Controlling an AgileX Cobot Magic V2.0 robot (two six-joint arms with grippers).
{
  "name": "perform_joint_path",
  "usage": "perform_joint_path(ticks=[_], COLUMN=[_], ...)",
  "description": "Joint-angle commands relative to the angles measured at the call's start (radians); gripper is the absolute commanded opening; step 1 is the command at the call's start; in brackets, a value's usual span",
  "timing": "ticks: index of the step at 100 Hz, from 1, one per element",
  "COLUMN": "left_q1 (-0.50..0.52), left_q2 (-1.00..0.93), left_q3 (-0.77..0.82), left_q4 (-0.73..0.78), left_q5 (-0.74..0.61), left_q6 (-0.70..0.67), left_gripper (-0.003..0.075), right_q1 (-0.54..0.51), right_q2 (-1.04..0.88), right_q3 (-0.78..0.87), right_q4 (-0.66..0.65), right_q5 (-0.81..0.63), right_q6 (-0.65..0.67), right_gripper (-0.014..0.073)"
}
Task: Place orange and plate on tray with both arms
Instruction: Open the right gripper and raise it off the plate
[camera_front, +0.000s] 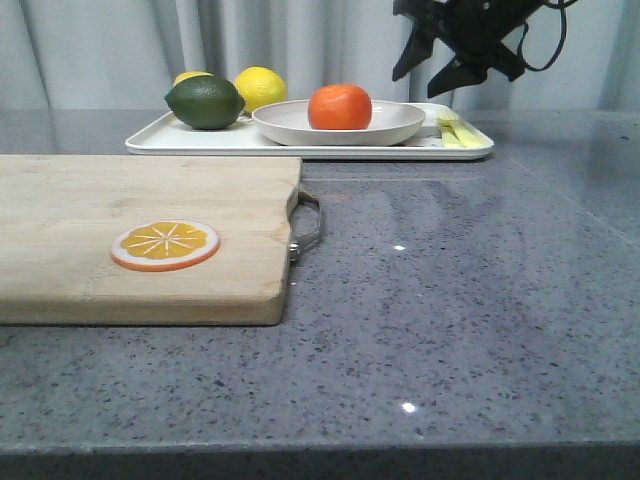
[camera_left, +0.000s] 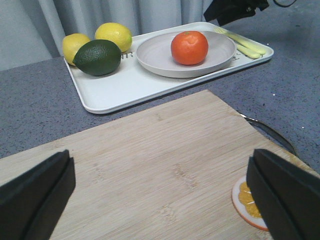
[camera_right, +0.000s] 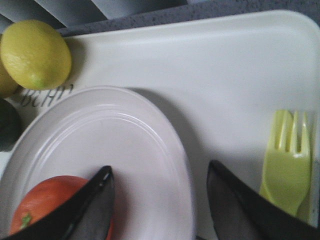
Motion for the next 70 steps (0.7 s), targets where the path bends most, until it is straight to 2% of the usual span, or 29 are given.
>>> perform_joint_path(ticks=[1, 13, 26, 70], left_q1=[0.001, 0.001, 0.001, 0.001], left_q2=[-0.004, -0.004, -0.004, -0.004], left_q3=[-0.026, -0.026, -0.026, -0.026], left_q4=[-0.008, -0.008, -0.008, -0.008], left_q5=[-0.046, -0.046, -0.046, -0.046], left_q6=[0.0, 0.0, 0.0, 0.0], left_gripper=[0.0662, 0.0662, 0.0662, 0.0662], right_q1=[-0.014, -0.027, -0.05, -0.119], right_q2=[-0.075, -0.077, -0.117, -0.413], right_q3=[-0.11, -0.225, -0.299, -0.273], right_q4=[0.036, 0.025, 0.013, -0.041], right_q5=[0.048, 0.185, 0.257, 0.329], right_q6=[-0.019, -0.075, -0.075, -0.075], right_gripper=[0.0458, 0.0458, 0.0457, 0.0457])
